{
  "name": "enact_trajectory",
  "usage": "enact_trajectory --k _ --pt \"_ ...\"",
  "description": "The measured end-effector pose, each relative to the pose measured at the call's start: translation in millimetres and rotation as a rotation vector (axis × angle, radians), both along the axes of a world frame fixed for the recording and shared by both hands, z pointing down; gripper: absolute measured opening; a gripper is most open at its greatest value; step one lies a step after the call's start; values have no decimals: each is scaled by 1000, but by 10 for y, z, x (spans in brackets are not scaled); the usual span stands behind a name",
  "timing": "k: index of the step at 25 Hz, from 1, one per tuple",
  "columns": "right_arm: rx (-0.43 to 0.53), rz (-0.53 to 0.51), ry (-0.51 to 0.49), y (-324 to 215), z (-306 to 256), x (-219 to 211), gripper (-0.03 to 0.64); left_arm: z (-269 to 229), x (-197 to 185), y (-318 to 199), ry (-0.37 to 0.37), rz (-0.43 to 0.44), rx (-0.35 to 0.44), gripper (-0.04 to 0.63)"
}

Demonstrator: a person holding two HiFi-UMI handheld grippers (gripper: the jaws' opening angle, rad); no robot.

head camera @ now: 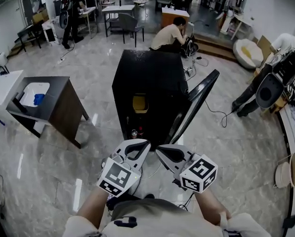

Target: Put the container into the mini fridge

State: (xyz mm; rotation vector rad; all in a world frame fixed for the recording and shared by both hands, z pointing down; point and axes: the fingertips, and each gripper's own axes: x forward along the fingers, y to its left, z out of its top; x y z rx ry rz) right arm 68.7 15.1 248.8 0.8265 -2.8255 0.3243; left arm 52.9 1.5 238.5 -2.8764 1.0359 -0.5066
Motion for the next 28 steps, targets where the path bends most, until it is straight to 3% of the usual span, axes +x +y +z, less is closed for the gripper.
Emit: enact_trajectory --k 4,10,13,20,24,28 --pt "19 17 -15 12 -76 -50 31 5 -75 42 8 -5 9 49" --pt "26 48 13 48 69 -546 31 209 -649 63 19 10 -5 49" --pt "24 83 28 127 55 -754 31 193 -848 116 11 55 7 49" --pt "-20 183 26 168 226 -1064 31 386 -1158 179 -11 149 -51 49" --pt "-34 212 14 199 269 -1080 31 511 -1175 211 -30 175 -87 49" --pt "-42 250 9 295 260 -934 31 439 -1000 294 -43 221 -66 49"
